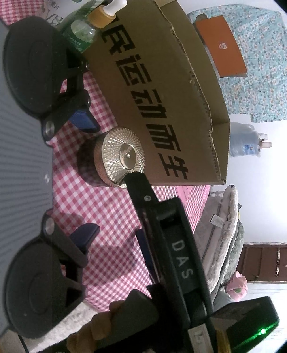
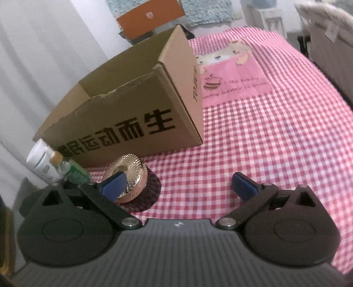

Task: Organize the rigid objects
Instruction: 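Lower the right gripper around the gold-lidded jar and close it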

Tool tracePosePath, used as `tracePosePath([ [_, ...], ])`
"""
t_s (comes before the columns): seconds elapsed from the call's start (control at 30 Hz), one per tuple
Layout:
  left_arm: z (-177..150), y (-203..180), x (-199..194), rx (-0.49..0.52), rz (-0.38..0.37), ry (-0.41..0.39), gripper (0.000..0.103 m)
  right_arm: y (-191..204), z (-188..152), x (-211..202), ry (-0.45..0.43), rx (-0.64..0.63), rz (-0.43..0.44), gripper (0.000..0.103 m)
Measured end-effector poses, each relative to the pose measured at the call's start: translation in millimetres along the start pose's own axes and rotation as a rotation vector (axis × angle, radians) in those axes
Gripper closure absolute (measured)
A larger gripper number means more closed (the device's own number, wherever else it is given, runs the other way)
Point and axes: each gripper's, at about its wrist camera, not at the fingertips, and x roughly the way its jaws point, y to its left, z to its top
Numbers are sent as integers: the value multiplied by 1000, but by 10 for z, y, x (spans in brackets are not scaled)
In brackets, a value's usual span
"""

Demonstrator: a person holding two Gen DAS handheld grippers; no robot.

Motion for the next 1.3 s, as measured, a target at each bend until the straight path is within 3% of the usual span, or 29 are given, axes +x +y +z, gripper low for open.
tracePosePath([
  [0.7,-12,-27,4,-4,-4,-4,12,-67,-44,0,-43,-55,56,1],
  [1.03,14,-27,13,-1,14,-6,12,-56,37,23,22,-59,59,1],
  [1.13,8,-26,23,7,26,-10,12,-24,73,6,29,-67,95,1],
  [1.3,18,-57,53,21,43,-36,13,174,77,-39,20,-162,120,1],
])
